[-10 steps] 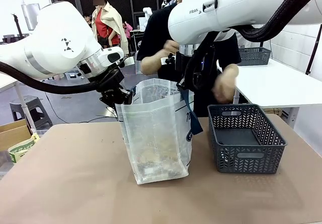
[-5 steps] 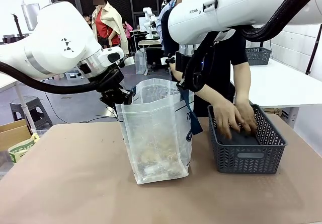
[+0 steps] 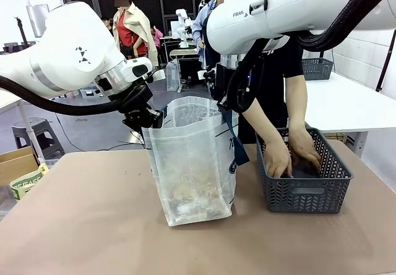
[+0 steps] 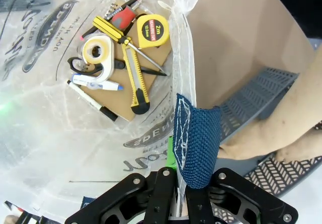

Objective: Transfer purchased items from the store into the shopping bag.
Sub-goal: Move the Reusable shopping bag to the right side of the table.

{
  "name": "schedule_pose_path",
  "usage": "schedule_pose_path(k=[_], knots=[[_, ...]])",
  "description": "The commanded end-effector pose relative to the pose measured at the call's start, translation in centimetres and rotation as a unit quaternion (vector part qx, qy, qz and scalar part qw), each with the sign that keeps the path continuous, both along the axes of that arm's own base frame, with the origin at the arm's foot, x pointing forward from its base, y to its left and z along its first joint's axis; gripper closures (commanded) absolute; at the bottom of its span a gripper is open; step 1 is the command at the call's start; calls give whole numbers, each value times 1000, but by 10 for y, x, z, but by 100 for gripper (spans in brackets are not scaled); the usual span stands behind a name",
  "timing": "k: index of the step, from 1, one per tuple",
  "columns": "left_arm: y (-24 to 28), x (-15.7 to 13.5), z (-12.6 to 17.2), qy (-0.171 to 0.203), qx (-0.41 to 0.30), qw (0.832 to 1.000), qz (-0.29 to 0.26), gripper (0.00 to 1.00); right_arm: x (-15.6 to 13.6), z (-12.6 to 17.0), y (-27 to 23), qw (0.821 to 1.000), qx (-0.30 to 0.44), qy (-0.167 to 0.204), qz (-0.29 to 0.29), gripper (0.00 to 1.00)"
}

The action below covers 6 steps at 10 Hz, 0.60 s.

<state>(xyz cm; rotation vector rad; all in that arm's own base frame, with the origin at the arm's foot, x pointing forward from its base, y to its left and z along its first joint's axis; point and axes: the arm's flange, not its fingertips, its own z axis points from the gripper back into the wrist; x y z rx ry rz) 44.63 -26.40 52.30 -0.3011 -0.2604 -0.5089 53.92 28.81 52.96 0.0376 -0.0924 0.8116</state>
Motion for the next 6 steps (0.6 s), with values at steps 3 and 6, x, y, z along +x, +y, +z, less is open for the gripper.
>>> schedule_pose_path(k=[3,6], knots=[[1,0,1,-2,3,1000,-1,100,0,1,-1,1000,0,-1,0,100],[1,0,1,-2,3,1000,-1,100,0,1,-1,1000,0,-1,0,100]])
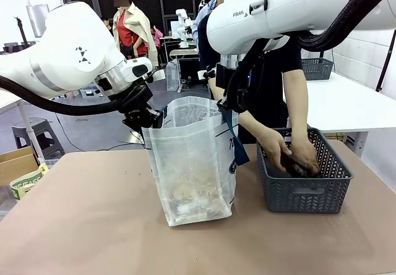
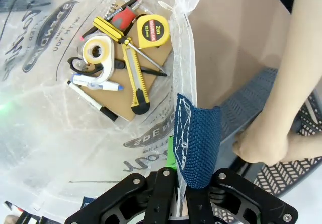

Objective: Transfer purchased items from the store into the shopping bag.
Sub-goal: Move the Reusable shopping bag to the right side of the table.

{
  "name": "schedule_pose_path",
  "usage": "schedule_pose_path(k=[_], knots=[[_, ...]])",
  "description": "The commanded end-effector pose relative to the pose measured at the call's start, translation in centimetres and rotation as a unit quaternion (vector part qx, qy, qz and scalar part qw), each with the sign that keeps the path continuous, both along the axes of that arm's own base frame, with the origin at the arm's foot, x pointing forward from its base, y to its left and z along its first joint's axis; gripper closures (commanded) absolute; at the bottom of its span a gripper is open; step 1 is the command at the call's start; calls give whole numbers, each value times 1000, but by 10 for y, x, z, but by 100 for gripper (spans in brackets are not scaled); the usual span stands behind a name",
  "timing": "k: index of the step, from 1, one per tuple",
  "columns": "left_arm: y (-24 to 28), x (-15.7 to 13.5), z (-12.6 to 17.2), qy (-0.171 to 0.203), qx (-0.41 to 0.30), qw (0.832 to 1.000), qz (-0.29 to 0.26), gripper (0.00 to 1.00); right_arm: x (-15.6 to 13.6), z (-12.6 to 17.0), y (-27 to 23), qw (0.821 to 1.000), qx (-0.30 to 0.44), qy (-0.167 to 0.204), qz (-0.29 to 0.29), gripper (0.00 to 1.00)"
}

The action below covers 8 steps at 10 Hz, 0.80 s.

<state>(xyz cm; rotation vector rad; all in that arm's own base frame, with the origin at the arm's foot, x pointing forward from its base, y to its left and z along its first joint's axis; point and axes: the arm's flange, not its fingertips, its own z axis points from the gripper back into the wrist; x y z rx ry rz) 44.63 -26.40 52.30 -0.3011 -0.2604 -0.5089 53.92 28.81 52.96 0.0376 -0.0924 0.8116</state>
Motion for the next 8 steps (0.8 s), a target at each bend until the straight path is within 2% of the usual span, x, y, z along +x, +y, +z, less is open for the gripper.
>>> schedule_pose_path(k=[1,8], knots=[[1,0,1,-2,3,1000,-1,100,0,1,-1,1000,0,-1,0,100],[1,0,1,-2,3,1000,-1,100,0,1,-1,1000,0,-1,0,100]])
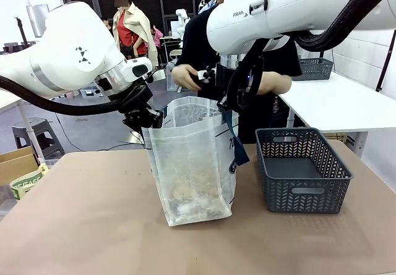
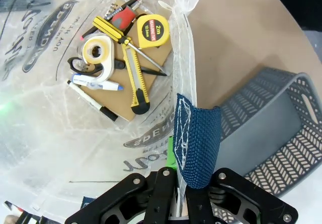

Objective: Transfer purchased items from the store into the shopping bag.
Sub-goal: Move the Reusable shopping bag to the right side of the table.

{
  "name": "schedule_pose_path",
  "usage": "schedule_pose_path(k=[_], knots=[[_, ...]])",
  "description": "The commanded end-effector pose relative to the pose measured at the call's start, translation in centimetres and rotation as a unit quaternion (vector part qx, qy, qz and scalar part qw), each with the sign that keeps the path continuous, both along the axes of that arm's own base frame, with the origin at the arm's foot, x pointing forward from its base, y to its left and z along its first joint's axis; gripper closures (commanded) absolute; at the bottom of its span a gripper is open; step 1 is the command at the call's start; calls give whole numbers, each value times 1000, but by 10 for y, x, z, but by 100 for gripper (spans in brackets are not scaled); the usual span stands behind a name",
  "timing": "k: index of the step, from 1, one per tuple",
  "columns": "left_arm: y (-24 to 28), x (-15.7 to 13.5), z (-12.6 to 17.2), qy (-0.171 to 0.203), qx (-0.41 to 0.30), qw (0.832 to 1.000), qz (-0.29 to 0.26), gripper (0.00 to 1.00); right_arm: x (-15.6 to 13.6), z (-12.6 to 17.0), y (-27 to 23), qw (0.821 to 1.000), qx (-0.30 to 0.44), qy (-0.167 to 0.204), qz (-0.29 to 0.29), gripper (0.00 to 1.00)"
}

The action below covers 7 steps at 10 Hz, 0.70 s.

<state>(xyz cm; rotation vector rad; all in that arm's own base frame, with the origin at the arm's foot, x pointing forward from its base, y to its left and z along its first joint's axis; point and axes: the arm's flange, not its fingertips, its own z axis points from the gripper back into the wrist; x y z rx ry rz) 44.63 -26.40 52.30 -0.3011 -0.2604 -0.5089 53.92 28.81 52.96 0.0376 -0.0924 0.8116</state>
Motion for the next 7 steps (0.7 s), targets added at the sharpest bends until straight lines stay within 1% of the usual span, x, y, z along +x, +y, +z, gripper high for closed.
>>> schedule_pose_path(k=[1,7], knots=[[1,0,1,-2,3,1000,-1,100,0,1,-1,1000,0,-1,0,100],[1,0,1,-2,3,1000,-1,100,0,1,-1,1000,0,-1,0,100]])
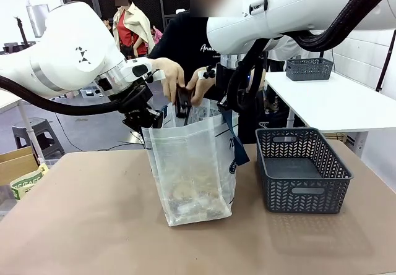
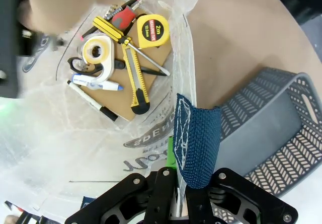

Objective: Transfer purchased items from the store into the shopping bag.
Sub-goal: Move the Reusable shopping bag to the right side of the table.

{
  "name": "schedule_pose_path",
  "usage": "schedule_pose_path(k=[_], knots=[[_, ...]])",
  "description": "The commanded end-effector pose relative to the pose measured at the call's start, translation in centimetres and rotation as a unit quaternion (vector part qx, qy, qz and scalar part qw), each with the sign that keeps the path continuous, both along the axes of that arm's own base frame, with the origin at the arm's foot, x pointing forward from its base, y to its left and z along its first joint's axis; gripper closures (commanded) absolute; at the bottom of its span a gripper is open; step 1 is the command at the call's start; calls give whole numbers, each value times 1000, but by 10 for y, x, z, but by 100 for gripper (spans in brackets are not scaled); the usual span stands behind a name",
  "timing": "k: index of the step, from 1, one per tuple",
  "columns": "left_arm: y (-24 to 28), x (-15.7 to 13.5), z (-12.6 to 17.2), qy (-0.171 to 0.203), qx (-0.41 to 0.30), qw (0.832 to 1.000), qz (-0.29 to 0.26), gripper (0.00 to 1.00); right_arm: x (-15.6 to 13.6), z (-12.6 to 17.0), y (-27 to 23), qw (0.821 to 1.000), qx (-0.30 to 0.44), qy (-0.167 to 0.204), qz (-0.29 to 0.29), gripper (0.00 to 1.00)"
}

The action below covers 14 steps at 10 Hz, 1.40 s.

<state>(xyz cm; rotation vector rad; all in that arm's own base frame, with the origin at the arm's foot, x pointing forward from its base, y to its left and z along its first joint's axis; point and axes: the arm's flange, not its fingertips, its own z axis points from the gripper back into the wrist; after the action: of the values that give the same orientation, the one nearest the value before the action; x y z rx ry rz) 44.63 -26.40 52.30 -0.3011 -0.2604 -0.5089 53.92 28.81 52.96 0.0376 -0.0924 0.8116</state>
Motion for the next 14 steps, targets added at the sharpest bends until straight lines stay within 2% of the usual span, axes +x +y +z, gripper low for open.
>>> schedule_pose_path(k=[1,14], knots=[[1,0,1,-2,3,1000,-1,100,0,1,-1,1000,0,-1,0,100],[1,0,1,-2,3,1000,-1,100,0,1,-1,1000,0,-1,0,100]])
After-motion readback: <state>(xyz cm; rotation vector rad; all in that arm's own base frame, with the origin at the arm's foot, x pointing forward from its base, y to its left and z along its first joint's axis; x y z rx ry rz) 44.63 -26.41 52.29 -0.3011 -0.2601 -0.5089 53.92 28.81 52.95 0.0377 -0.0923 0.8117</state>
